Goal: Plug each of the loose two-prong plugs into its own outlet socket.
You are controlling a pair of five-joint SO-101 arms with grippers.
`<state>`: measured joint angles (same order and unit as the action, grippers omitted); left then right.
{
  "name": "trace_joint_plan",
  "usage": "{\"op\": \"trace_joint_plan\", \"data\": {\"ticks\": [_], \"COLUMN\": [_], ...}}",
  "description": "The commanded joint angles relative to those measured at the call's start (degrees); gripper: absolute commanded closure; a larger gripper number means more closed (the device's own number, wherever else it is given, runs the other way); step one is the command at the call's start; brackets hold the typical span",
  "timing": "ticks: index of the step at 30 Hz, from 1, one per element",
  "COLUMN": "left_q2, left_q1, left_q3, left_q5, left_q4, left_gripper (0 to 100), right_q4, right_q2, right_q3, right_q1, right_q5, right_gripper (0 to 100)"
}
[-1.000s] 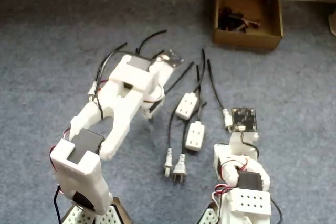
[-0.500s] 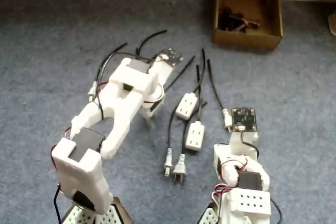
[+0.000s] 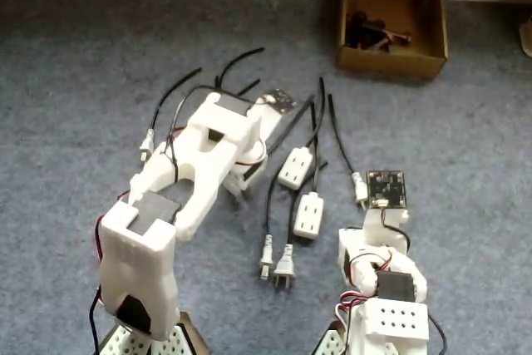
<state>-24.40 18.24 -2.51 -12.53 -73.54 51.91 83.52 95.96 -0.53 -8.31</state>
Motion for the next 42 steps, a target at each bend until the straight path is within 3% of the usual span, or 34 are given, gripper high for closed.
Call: {"op": "trace_joint_plan", "data": {"ticks": [1,22,27,35,39,42], "left_q2": [0.66,0.22,-7.08,-18.42,-21.85,-22.11], "left_q1": [1.63,0.75,0.40,0.04,-1.80,-1.63], "left_q3": [5.32,11.12,17.36,34.33,38.55,40.13], "left_q5": [0.70,0.35,0.35,0.44,0.62,0.62], "left_q4": [-1.23,1.67,1.14,-10.81,-13.54,-15.30], "left_gripper": [82,82,82,81,73,73], "right_q4": [-1.45,-1.45,-1.45,-1.45,-1.45,-1.45], "right_q2": [0.40,0.40,0.40,0.40,0.40,0.40], "right_q3": [3.47,3.47,3.47,3.47,3.47,3.47], "right_q1": [-0.66,-0.66,-0.66,-0.66,-0.66,-0.66], "right_q5": [-0.88,-0.88,-0.88,-0.88,-0.88,-0.88], "right_gripper": [99.2,99.2,99.2,99.2,99.2,99.2]}}
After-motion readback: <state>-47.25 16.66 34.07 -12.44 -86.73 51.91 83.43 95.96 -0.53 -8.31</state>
